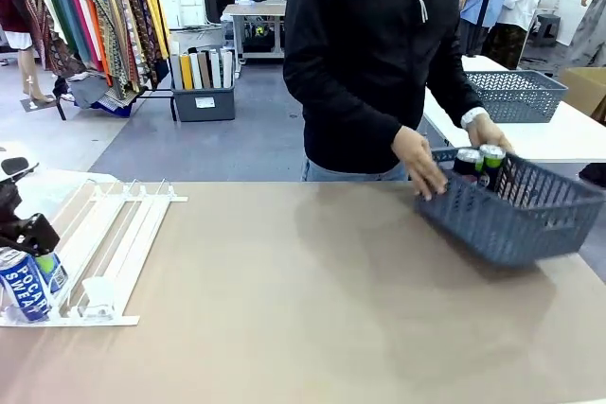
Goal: Retrieve and store the cans from the dispenser.
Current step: Pick up one can from the Automatic Can Dispenser and place it in the middle of the table.
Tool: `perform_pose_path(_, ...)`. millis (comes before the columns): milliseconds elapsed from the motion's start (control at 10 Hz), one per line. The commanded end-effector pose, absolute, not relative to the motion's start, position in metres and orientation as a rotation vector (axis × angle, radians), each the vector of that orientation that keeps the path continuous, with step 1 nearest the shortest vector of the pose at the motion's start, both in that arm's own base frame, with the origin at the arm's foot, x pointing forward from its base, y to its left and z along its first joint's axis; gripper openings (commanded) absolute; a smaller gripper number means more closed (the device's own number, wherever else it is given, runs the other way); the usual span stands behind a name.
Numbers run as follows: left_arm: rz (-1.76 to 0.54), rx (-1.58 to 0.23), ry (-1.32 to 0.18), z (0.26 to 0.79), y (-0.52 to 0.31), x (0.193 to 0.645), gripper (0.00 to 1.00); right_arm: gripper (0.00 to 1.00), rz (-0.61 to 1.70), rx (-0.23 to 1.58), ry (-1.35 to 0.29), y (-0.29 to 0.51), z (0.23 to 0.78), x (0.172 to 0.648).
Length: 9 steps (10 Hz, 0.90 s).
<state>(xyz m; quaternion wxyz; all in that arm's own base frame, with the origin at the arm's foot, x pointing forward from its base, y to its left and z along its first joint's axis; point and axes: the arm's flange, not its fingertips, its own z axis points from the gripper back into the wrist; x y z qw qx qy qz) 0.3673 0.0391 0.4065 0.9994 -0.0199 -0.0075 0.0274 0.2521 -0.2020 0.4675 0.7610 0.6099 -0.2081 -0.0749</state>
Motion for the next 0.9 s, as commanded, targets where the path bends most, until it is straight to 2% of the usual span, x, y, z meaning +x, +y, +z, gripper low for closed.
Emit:
perform_pose_path(0,0.093,0.007,-0.035,0.3677,0.035,0.3217,1.0,1.0,-0.156,1.338,-0.467,-0.203,0.4696,0.2526)
perform_pose_path(400,0.095,0.008,-0.034,0.3675,0.0352,0.3243,1.0,1.0,-0.156,1.338,-0.467,-0.203,0.4696,0.2526)
perform_pose_path(500,0.098,0.012,-0.029,0.3679,0.0361,0.3235,0.4,1.0,-0.156,1.338,-0.467,-0.203,0.4696,0.2526)
perform_pose_path(600,0.1,0.015,-0.024,0.3679,0.0362,0.3231,0.0,1.0,-0.156,1.338,-0.467,-0.203,0.4696,0.2526)
perform_pose_path(800,0.106,0.017,-0.026,0.3694,0.0376,0.3234,0.0,1.0,-0.156,1.338,-0.467,-0.203,0.4696,0.2526)
